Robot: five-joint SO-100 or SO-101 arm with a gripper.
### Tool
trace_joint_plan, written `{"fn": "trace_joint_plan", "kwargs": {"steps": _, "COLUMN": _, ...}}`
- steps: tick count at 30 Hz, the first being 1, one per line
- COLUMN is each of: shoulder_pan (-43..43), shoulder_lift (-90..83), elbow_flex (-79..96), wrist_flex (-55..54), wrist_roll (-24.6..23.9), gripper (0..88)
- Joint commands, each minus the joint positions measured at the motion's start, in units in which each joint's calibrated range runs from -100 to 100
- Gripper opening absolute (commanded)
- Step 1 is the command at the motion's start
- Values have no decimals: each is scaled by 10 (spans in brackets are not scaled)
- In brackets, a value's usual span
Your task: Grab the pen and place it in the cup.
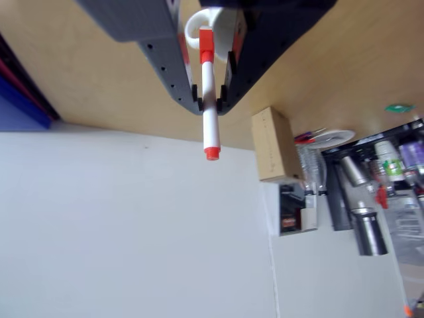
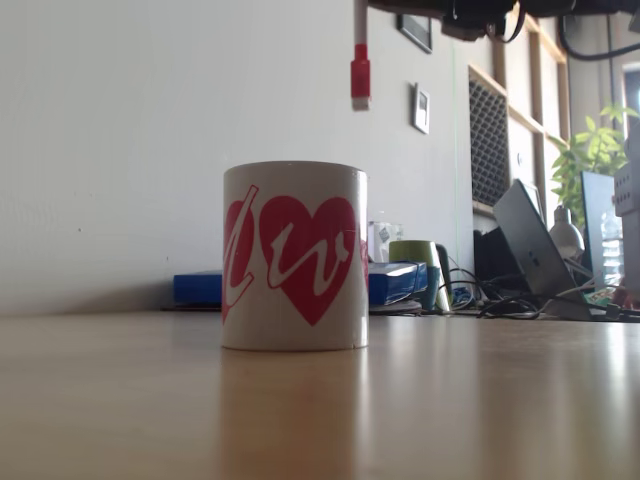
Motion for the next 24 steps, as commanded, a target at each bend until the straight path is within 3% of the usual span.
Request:
{"fn": "trace_joint_plan", "kwargs": {"steps": 1, "shoulder_pan": -28, "shoulder_lift": -7, "elbow_flex": 17, "wrist_flex": -38, "wrist_roll": -2, "gripper": 9}}
{"fn": "trace_joint_plan", "kwargs": {"steps": 17, "shoulder_pan": -119, "shoulder_lift": 1, "elbow_flex": 38, "wrist_flex": -64, "wrist_roll": -3, "gripper": 9}}
{"fn": "trace_joint_plan", "kwargs": {"steps": 24, "shoulder_pan": -117, "shoulder_lift": 32, "elbow_flex": 81, "wrist_flex": -141, "wrist_roll": -2, "gripper": 9}}
